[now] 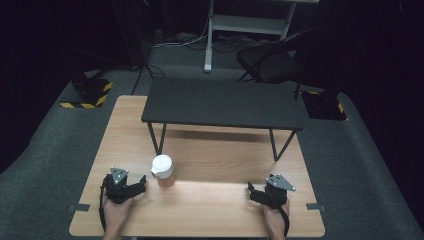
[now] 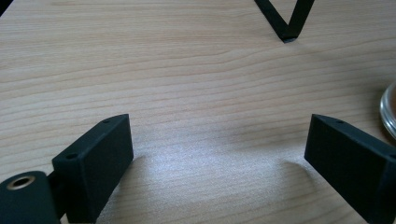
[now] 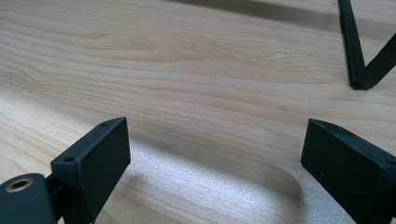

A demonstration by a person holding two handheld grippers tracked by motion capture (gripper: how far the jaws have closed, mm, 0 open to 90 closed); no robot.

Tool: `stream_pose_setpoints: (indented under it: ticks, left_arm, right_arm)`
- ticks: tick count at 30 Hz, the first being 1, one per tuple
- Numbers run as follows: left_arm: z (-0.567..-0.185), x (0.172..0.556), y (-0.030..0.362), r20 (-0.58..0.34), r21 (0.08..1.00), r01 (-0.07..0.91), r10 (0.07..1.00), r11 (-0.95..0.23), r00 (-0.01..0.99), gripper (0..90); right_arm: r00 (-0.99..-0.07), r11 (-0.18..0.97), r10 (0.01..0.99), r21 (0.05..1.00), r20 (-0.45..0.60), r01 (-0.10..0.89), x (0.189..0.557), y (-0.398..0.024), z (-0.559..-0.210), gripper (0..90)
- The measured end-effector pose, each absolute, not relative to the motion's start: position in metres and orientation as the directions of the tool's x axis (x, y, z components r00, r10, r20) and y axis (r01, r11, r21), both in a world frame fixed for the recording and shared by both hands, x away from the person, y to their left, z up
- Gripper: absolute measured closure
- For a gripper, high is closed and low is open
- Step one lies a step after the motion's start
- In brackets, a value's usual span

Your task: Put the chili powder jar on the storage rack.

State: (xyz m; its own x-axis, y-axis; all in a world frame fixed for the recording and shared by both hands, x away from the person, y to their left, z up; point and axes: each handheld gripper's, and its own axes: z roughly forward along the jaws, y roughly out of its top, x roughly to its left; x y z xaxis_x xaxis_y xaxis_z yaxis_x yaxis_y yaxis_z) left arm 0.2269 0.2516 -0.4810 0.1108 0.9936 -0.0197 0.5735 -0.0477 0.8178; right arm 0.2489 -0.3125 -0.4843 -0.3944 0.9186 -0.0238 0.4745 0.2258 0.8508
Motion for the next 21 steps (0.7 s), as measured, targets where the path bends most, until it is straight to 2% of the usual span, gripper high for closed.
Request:
stream_pose_setpoints:
  ticks: [21]
  left_arm:
    - [-0.4803,0.2281,0.2521,-0.011,0.815,0.576,0.992,-0.064,0.125,8.0]
  right_arm:
    - [-0.397,0.22,0.918,0.86,-0.022,0.461,0.2464,-0.3144,-0.4861,7.4]
